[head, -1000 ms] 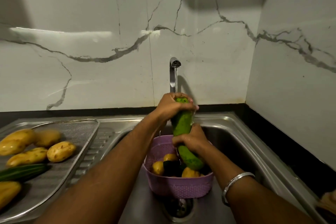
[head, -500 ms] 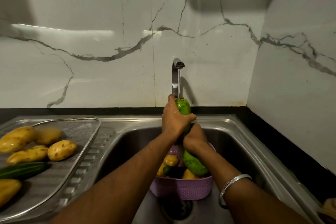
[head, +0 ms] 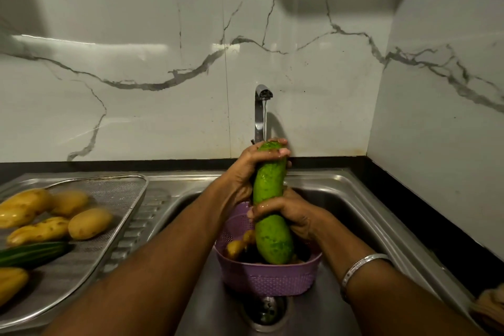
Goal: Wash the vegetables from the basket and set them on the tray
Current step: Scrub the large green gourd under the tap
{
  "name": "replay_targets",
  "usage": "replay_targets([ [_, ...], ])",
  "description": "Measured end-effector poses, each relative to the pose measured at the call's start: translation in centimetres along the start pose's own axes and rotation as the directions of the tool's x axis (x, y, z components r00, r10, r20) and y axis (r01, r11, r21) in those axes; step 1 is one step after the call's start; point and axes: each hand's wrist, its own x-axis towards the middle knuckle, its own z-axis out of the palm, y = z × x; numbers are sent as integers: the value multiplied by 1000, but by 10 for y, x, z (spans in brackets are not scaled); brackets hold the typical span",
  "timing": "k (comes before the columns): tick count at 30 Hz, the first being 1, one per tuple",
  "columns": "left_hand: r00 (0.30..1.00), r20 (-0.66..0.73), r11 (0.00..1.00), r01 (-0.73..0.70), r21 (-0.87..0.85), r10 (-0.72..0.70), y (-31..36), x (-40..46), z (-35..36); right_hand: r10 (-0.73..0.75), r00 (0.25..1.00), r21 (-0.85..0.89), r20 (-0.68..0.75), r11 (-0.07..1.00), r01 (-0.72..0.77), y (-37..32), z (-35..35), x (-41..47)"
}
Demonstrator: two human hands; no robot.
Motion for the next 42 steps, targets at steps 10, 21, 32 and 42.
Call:
replay_targets([
  [10, 807, -398, 659, 15, 752, 436, -35, 8, 5, -79, 856, -287, -510, 954, -83, 4, 15, 25],
  [21, 982, -182, 960, 87, 267, -39, -10, -4, -8, 16, 981, -194, -195, 980, -54, 3, 1, -1],
  [32, 958, -271, 994, -77, 82, 97, -19, 1, -9, -86, 946, -269, -311, 963, -1, -1, 14, 4],
  [42, 680, -169, 379, -172, 909, 713, -34, 3, 10, -257, 796, -550, -549, 828, -112, -9, 20, 1],
])
